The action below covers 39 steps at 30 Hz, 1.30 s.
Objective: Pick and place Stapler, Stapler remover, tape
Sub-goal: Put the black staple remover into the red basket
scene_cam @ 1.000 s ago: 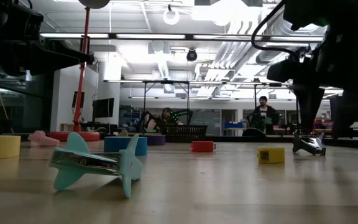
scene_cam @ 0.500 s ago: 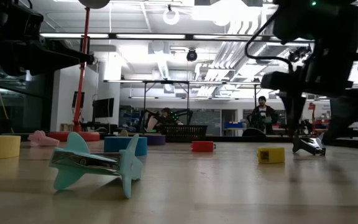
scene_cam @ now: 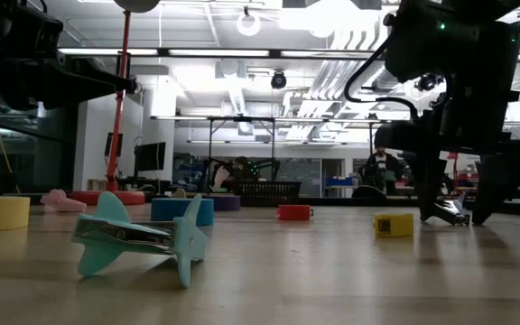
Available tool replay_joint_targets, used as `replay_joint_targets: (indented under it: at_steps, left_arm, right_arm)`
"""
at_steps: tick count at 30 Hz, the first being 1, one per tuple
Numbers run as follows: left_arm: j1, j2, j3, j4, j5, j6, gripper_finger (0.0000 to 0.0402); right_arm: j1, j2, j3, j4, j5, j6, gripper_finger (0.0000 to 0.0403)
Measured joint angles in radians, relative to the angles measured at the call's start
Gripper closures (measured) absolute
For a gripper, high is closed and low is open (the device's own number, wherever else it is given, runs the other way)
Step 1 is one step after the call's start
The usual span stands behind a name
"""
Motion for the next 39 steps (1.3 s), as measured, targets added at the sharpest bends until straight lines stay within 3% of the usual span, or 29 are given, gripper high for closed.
replay_joint_targets:
  at_steps: [22, 29, 34, 39]
  left_arm:
    - [0.000, 0.000, 0.000, 0.000, 0.000, 0.000, 0.0085]
    - [0.000, 0.000, 0.000, 0.000, 0.000, 0.000, 0.0085]
    - [0.000, 0.000, 0.000, 0.000, 0.001, -0.011, 0.0085]
    - [0.000, 0.000, 0.014, -0.001, 0.022, -0.135, 0.0085]
  right_arm:
    - [-0.001, 0.003, 0.007, -0.048, -0.038, -0.013, 0.0319]
    - [-0.002, 0.010, 0.058, -0.086, -0.063, -0.087, 0.0327]
    - [0.001, 0.005, 0.121, -0.060, -0.083, -0.235, 0.0327]
    - [-0.005, 0.003, 0.205, -0.062, -0.061, -0.421, 0.0327]
